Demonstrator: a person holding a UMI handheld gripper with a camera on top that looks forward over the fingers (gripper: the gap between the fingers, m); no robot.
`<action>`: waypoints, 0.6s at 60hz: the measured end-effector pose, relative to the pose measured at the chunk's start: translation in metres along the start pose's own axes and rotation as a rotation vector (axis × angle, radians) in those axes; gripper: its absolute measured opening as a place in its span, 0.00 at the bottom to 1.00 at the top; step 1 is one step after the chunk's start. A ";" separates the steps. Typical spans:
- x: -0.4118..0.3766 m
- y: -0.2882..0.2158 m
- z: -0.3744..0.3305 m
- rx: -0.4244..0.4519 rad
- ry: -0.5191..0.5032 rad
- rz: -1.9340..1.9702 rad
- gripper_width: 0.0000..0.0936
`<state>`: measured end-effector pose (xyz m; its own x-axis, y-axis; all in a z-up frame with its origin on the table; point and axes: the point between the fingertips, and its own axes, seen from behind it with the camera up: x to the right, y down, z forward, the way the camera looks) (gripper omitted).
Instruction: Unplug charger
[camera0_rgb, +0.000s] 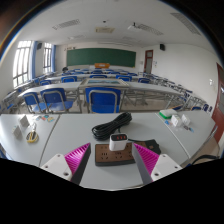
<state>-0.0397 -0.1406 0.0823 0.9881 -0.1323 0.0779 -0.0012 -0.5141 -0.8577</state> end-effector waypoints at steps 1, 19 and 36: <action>0.003 -0.001 0.009 -0.001 -0.001 0.003 0.91; 0.022 0.014 0.102 -0.023 -0.026 -0.009 0.48; 0.018 0.008 0.101 -0.041 -0.015 0.044 0.23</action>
<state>-0.0064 -0.0613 0.0255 0.9892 -0.1432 0.0327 -0.0508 -0.5424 -0.8386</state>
